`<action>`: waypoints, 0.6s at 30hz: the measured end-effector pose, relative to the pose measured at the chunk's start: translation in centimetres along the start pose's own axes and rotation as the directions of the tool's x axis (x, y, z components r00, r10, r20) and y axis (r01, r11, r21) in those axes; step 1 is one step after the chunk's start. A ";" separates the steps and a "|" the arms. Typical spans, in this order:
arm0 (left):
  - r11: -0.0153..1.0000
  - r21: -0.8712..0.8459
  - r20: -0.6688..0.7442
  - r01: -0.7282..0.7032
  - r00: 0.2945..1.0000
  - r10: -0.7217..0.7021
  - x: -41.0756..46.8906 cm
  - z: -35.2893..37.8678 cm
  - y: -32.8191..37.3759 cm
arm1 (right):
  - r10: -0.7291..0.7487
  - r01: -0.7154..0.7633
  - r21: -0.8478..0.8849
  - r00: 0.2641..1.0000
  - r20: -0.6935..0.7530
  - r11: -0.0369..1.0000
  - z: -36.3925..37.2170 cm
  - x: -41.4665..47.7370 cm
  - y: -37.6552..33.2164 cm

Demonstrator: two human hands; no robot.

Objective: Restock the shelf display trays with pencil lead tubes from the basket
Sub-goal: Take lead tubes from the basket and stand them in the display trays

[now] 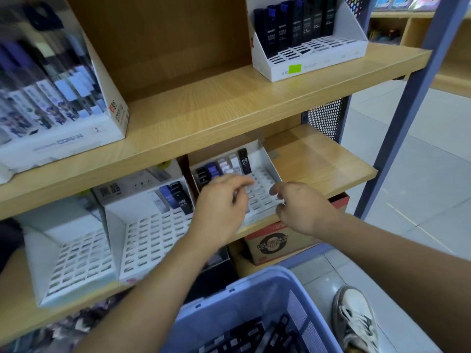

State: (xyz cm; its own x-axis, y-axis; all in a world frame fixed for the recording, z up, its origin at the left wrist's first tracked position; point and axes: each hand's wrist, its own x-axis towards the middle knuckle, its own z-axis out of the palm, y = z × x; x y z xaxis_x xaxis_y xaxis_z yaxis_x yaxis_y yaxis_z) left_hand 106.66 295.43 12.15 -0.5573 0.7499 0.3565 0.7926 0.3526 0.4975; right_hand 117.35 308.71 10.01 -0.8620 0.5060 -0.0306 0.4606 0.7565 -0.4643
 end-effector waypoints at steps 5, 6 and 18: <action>0.990 -0.091 0.121 0.111 0.988 -0.100 -10.7 1.4 -1.9 | -0.182 0.221 -0.098 0.935 0.305 0.970 3.2 -5.0 -1.5; 0.983 -0.056 0.187 0.173 0.969 -0.160 -12.8 2.2 -2.9 | -0.165 0.230 -0.123 0.903 0.398 0.965 4.6 -6.2 -1.5; 0.759 0.302 0.613 0.577 0.492 -0.618 -31.4 12.0 -15.6 | 0.195 -0.159 -0.114 0.746 0.637 0.981 25.7 -14.1 4.9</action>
State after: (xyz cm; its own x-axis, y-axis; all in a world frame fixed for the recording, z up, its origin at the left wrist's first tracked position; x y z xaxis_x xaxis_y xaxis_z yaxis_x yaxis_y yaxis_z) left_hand 114.83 273.12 -16.32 -0.6124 0.4945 -0.6168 0.3549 0.8692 0.3445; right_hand 126.29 294.60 -14.60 -0.6882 0.2610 -0.6770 0.6126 0.7089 -0.3495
